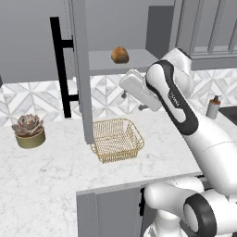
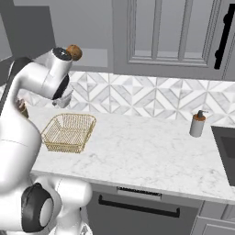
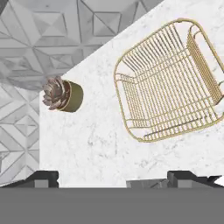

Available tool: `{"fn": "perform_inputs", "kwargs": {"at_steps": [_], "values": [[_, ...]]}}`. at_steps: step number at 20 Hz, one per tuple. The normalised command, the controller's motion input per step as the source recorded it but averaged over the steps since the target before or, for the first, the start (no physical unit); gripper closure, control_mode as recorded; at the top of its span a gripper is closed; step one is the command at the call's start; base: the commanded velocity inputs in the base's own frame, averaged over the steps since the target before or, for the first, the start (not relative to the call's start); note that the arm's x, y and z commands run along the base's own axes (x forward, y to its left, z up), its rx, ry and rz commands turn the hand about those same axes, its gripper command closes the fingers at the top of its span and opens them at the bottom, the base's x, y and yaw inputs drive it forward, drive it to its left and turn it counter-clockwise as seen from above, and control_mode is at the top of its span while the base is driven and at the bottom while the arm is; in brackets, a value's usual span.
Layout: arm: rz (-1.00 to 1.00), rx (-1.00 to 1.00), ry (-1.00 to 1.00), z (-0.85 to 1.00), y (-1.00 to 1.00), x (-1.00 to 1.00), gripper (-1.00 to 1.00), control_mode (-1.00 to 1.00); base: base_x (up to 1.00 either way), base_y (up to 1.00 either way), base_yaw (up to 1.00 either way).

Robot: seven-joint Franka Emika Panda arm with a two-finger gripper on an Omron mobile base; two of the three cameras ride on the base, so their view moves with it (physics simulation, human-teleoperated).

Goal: Open the cabinet, pick up the bread from the cabinet and place it in the basket. Then move the basket to the dining counter.

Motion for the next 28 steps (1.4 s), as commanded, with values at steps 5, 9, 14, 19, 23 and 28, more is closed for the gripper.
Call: {"fn": "perform_inputs", "kwargs": {"at_steps": [5,9,14,19,23,28], "values": [[0.06,-0.61,-0.53,0.03,-0.26,0.31,-1.0,-1.0,0.0,0.0,0.0],[0.0,-0.59,-0.49,0.51,0.07,0.01,-1.0,-1.0,0.0,0.0,0.0],[-0.03,-0.45,-0.41,0.89,0.22,0.21,-1.0,-1.0,0.0,0.0,0.0],[-0.11,-0.09,-0.29,0.63,0.0,0.16,-1.0,-1.0,0.0,0.0,0.0],[0.05,0.28,0.13,0.21,-0.28,0.3,-1.0,-1.0,0.0,0.0,0.0],[0.0,0.25,0.05,0.13,-0.19,0.19,-1.0,-1.0,0.0,0.0,0.0]]}}
